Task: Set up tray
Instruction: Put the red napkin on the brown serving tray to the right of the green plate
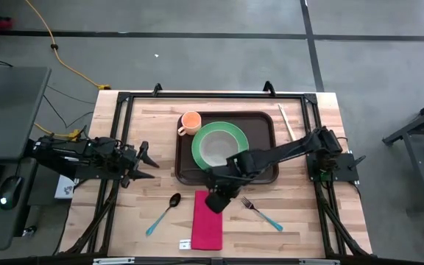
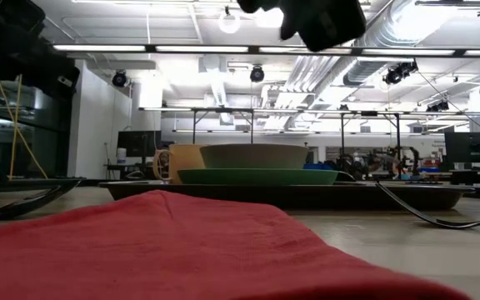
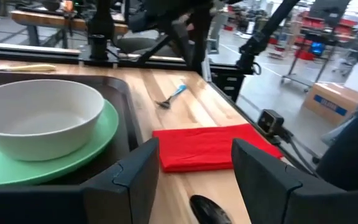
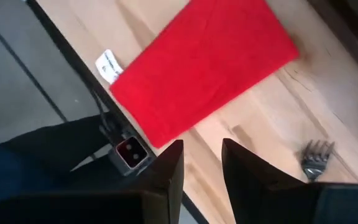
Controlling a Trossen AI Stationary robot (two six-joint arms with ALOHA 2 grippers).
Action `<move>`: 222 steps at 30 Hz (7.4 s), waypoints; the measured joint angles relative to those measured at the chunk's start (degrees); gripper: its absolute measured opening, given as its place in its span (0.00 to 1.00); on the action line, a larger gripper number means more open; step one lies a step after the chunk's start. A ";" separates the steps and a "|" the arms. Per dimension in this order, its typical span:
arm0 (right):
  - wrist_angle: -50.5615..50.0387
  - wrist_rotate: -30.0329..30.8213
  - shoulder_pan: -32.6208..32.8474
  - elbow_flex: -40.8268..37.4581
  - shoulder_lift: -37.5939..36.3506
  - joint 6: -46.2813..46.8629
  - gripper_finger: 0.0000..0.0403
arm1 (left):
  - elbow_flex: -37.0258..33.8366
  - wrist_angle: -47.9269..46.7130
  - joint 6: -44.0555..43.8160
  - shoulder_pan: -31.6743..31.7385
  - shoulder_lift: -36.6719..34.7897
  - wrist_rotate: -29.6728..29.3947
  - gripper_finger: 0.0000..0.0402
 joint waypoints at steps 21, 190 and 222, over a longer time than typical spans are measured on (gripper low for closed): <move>26.00 3.46 4.15 -19.71 0.02 14.29 0.22 | 0.04 -2.79 -2.50 0.01 -0.01 0.87 0.57; -12.27 21.41 4.74 4.92 7.67 15.35 0.00 | 0.02 -4.21 -3.11 -0.01 -0.01 2.58 0.57; -4.66 19.01 5.13 -2.63 7.61 12.01 0.22 | -0.09 -2.68 -3.11 0.00 -0.02 2.60 0.57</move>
